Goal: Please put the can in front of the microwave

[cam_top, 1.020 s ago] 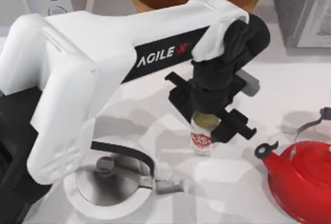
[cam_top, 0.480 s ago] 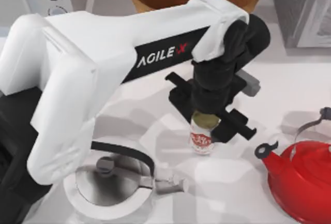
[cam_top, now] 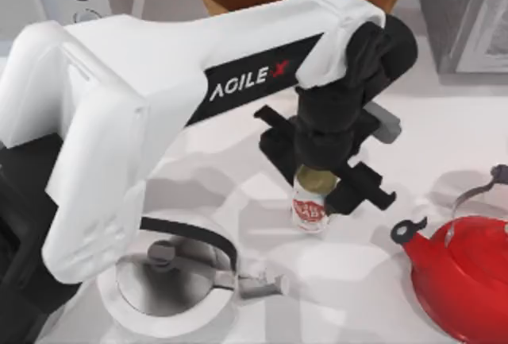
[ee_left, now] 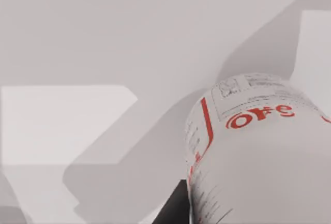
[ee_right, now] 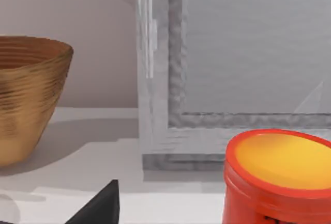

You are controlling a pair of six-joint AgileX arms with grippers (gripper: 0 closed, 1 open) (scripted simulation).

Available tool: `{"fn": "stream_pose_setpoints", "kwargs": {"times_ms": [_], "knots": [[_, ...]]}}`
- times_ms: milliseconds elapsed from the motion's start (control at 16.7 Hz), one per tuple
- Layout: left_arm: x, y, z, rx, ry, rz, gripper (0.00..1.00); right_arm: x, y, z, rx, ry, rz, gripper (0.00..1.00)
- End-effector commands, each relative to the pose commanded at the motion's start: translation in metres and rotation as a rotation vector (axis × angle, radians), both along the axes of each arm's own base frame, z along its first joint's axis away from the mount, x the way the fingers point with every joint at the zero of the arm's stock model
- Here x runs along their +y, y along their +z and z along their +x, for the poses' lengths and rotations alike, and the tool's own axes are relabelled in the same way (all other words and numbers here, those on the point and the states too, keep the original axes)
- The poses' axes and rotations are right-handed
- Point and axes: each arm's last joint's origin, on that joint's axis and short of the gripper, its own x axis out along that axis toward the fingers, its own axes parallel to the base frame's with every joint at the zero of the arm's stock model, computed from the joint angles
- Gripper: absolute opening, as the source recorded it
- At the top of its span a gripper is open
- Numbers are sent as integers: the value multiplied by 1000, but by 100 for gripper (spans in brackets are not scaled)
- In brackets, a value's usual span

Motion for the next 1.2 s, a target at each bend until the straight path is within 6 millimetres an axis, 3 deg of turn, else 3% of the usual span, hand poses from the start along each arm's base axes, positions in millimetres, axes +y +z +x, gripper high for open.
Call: {"fn": "stream_pose_setpoints", "kwargs": {"times_ms": [300, 540, 660, 780, 900, 1200], "knots": [[1, 30, -1, 1, -1, 2, 0, 0, 0, 0, 0, 0, 0, 100], [1, 28, 1, 2, 1, 4, 0, 0, 0, 0, 0, 0, 0, 100], [13, 30, 12, -6, 34, -3, 0, 0, 0, 0, 0, 0, 0, 100], [38, 32, 34, -22, 107, -15, 0, 0, 0, 0, 0, 0, 0, 100], [75, 36, 60, -41, 207, -27, 0, 0, 0, 0, 0, 0, 0, 100], [201, 42, 110, -68, 497, -29, 0, 0, 0, 0, 0, 0, 0, 100]]}}
